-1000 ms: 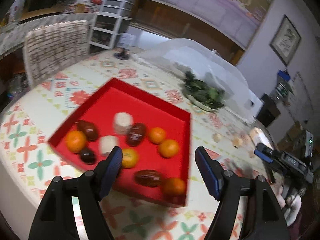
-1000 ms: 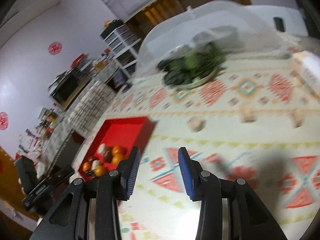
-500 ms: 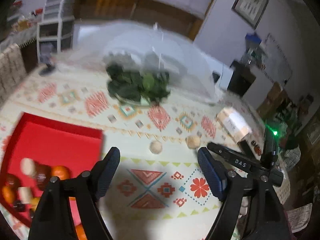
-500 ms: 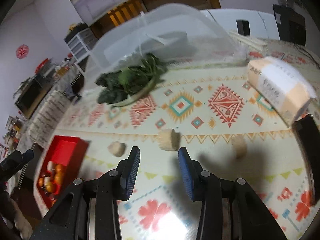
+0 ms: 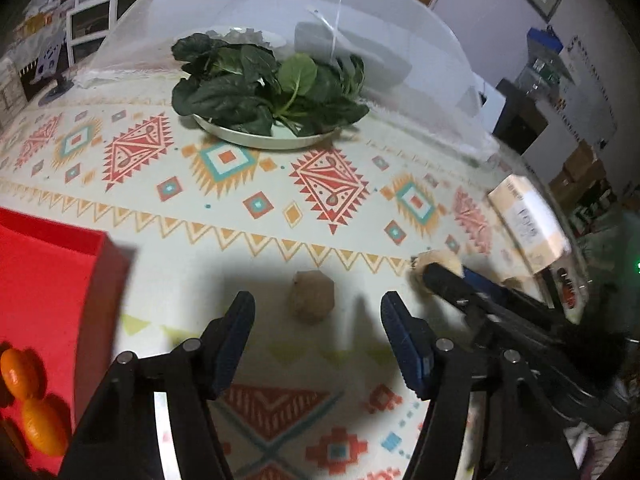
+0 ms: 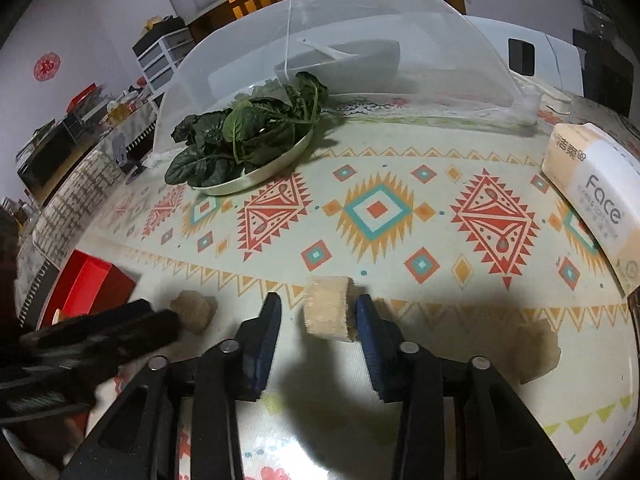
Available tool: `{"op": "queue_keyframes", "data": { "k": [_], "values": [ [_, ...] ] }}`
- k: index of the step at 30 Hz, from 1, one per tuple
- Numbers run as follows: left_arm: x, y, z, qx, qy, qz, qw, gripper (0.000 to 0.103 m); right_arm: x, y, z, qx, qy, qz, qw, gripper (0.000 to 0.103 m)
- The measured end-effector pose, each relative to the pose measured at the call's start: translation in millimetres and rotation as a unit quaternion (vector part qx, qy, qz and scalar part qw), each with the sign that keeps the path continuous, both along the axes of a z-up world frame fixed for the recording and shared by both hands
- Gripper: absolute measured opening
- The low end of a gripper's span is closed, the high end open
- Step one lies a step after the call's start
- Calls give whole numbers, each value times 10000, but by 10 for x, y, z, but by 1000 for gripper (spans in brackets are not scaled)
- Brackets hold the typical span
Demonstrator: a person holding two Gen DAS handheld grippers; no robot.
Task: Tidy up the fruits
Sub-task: 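Grasp a white rice ball with the left tool while the right tool grasps a yam chunk, then carry the rice ball and yam chunk into the red tray and open both tools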
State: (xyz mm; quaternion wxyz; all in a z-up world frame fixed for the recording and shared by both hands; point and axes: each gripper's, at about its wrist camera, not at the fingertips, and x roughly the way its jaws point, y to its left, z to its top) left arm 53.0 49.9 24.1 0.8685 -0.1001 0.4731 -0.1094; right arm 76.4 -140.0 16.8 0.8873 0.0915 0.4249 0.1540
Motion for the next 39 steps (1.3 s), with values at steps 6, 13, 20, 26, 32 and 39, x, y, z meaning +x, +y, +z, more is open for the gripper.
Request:
{"op": "queue_keyframes", "data": {
  "k": [6, 13, 20, 26, 32, 39],
  "values": [
    [71, -178, -76, 439, -164, -74, 9989, 65, -43, -56, 38, 36, -62, -67, 10000, 24],
    [-17, -289, -89, 1065, -450, -273, 9929, 26, -170, -244, 177, 270, -141, -196, 9993, 24],
    [-343, -64, 242, 440, -690, -191, 9965, 26, -504, -749, 492, 459, -389, -645, 9961, 24],
    [-805, 316, 649, -260, -1022, -81, 9944, 26, -808, -1093, 915, 736, -667, -981, 9902, 24],
    [-1294, 968, 937, -629, -1332, 328, 9886, 26, -1051, -664, 1273, 923, -854, -488, 9909, 24],
    [-1730, 2009, 984, -460, -1527, 1392, 9773, 26, -1211, 499, 1366, 984, -792, 678, 9897, 24]
  ]
}}
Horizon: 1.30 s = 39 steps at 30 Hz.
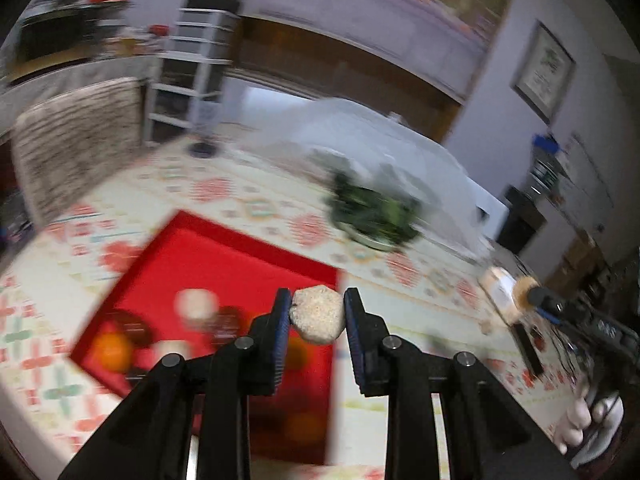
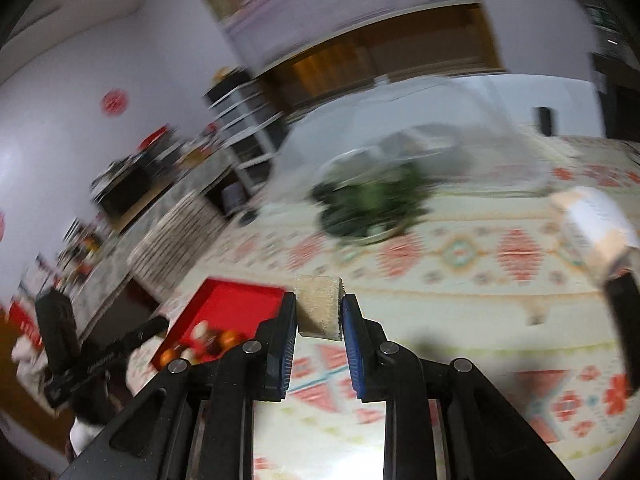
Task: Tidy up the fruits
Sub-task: 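Carry the rice ball and yam chunk into the red tray and open both tools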
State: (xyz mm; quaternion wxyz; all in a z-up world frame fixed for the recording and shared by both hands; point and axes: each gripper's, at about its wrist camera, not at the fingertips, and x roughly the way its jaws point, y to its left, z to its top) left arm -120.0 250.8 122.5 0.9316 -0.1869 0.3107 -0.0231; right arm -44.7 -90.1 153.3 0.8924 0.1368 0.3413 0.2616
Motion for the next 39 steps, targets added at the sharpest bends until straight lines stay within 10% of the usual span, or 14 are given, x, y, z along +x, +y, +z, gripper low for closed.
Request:
{"op": "queue_keyframes", "data": {
  "k": [18, 32, 39],
  "values": [
    [124, 859, -732, -303, 660, 492, 9961, 26, 100, 1938, -889, -595, 975, 1445, 9829, 24],
    [292, 798, -697, -151, 641, 401, 9970, 26, 231, 2095, -1051, -851, 1083, 1445, 9799, 24],
    [46, 537, -487, 635, 406, 675, 9949, 26, 55, 1920, -902, -682, 817, 1287, 9860, 24]
  ]
}}
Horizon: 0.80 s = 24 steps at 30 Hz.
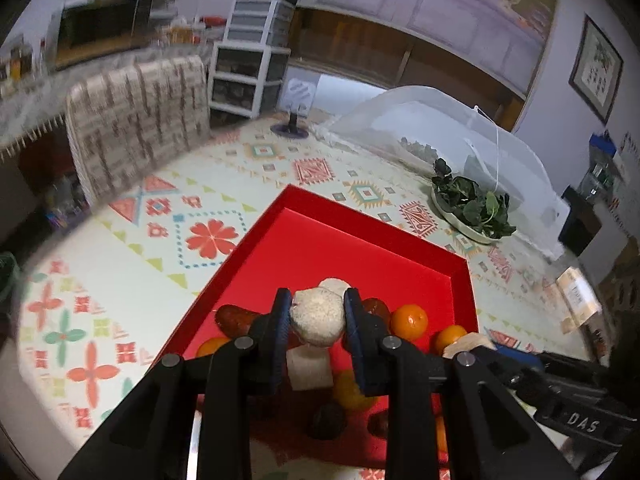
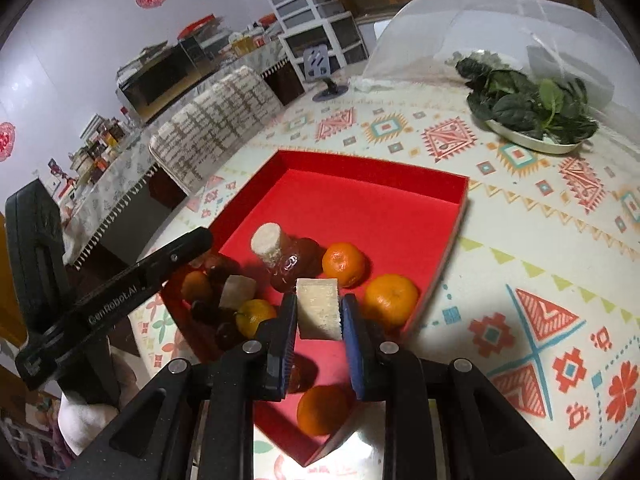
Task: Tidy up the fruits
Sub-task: 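Carry the rice ball and yam chunk into the red tray and open both tools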
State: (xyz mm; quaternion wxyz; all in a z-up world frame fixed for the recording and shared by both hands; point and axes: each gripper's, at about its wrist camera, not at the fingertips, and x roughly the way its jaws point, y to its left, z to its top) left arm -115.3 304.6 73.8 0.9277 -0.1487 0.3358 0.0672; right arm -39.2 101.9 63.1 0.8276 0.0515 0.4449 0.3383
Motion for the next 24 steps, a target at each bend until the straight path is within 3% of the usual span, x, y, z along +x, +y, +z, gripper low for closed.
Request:
{"op": "queue_keyframes", "data": {
  "k": [6, 11, 24],
  "values": [
    [-246, -380, 160, 770, -212, -14, 9968, 26, -271, -171, 76, 18, -303, -193, 9994, 24],
    [-457, -661, 318, 1149, -451, -119, 9923, 26, -485, -355, 140, 88, -465, -343, 9983, 24],
    [-825, -1118, 582, 1470, -832, -352, 9850, 26, -852, -827, 308, 344, -710, -687, 9945, 24]
  ]
}}
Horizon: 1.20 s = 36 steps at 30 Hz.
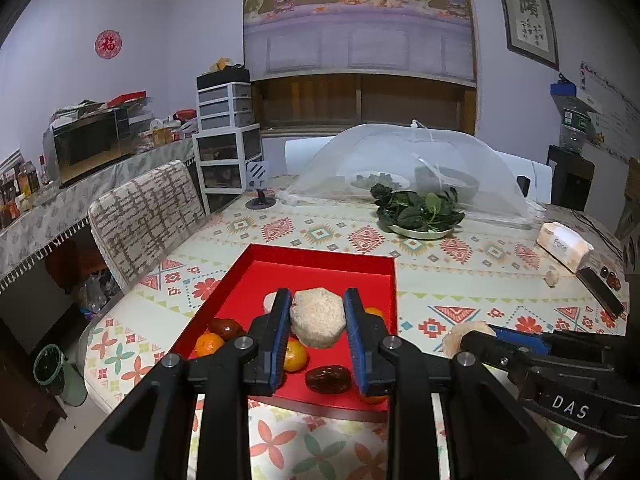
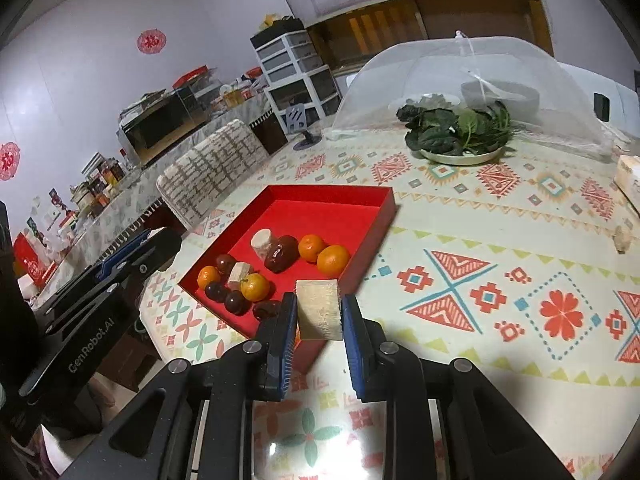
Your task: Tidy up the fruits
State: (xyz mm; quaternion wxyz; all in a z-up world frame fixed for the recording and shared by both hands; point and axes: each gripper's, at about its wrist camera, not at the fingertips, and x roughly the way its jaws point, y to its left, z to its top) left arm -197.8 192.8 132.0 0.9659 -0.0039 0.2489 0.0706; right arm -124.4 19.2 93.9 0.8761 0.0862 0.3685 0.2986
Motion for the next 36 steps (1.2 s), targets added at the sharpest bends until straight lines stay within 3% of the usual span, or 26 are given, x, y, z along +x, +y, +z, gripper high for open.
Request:
{"op": "queue_keyframes", "data": {
  "k": [14, 17, 21, 26, 30, 32, 34, 36],
  "values": [
    [-125, -155, 65, 75, -49, -121, 9999, 26, -163, -152, 99, 94, -152, -34, 9998, 24],
    [15, -14, -11, -167, 140, -150, 9996, 26, -77, -46, 77, -22, -113, 88, 9999, 24],
    [413, 378, -232, -367, 521, 166, 9978, 26, 187, 280, -46, -146, 100, 374, 9991, 24],
    [866, 979, -596, -1169, 1078, 466, 9862, 26, 555, 674, -322, -197, 530, 595, 9966, 24],
    [987, 1125, -690, -1357, 961, 414, 9852, 27, 739, 854, -486, -320, 637, 583, 9958, 25],
    [1026, 1152, -703, -1402, 868, 365, 9856, 38, 784, 882, -516, -302, 677, 577, 9956, 26],
    [1045, 1172, -695, -1477, 798, 329, 9853, 43, 766, 882, -485, -287, 578, 564, 9963, 35],
    [1026, 1189, -666, -1534, 734, 297, 9850, 45, 684, 862, -397, -336, 369, 563, 9972, 35]
  ]
}}
